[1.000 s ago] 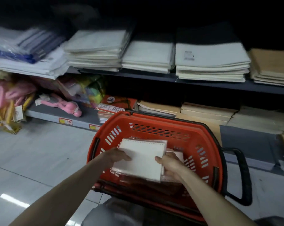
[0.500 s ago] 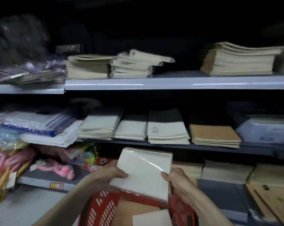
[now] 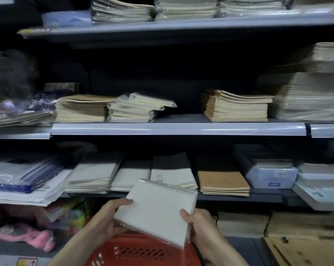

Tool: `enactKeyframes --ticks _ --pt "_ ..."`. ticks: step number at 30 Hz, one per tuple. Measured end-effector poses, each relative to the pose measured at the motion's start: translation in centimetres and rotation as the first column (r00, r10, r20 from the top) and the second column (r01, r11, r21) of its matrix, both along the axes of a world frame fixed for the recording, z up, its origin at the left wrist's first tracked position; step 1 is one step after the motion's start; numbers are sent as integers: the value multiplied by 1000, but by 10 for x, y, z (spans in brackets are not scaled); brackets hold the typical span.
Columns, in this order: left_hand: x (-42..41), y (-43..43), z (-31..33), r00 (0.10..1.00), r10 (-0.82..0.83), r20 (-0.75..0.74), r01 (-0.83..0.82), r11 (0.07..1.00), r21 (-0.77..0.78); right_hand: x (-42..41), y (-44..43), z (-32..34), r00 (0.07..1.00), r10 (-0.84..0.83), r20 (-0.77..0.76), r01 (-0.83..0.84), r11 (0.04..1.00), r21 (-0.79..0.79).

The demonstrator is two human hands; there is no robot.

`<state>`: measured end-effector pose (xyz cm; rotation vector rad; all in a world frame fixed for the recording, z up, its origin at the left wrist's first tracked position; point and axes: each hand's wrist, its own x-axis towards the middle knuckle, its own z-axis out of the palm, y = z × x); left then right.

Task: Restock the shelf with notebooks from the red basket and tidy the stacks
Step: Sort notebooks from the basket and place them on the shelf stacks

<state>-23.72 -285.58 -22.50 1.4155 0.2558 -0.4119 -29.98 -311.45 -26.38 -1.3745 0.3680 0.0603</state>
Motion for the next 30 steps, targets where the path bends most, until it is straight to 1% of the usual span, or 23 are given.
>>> enactKeyframes --ticks 3,6,8,9,10,11,12,14,15,16,18,20,22,25,27,29,30 --pt "6 -3 4 997 75 -3 -74 989 -127 2 5 9 999 -32 3 32 997 72" --pt "14 -3 4 993 116 0 -109 935 -339 6 21 25 997 -73 -13 74 978 193" --pt "21 -3 0 996 87 -12 -81 860 -503 13 35 30 993 -114 -18 115 962 249" --pt "23 -4 -1 999 53 4 -43 836 -547 19 43 31 990 -140 -11 138 954 268" --pt "25 -4 -2 999 6 37 16 832 -555 25 51 32 986 -166 -6 161 946 282" --pt "24 -5 -2 995 -62 80 95 843 -529 31 59 32 982 -190 -4 182 936 300" --pt "23 -5 -1 980 -153 126 194 864 -465 38 67 31 977 -215 -10 207 925 318" --pt "19 -5 2 921 -347 175 385 879 -282 52 82 28 967 -255 -20 245 902 356" --pt "19 -5 3 902 -396 172 426 881 -205 59 89 25 962 -273 -21 260 888 379" --pt "21 -6 3 908 -387 163 411 899 -151 65 95 24 958 -285 -22 269 875 402" --pt "33 -5 -2 946 -273 172 290 953 -84 76 106 22 956 -291 -29 274 855 441" --pt "47 -1 -4 962 -191 195 206 976 -65 86 114 22 961 -273 -47 260 831 492" --pt "61 6 -4 968 -153 200 171 982 -74 95 117 23 973 -226 -51 221 833 507" --pt "80 24 1 970 -178 169 188 981 -45 107 110 17 989 -135 -68 151 894 422" --pt "94 35 -1 971 -199 131 201 980 -5 111 102 15 986 -147 -80 166 916 366" --pt "108 41 -1 982 -149 113 149 989 1 112 93 16 981 -188 -48 194 930 313" --pt "115 43 -2 988 -95 124 96 995 2 114 90 17 984 -178 -6 174 953 248"
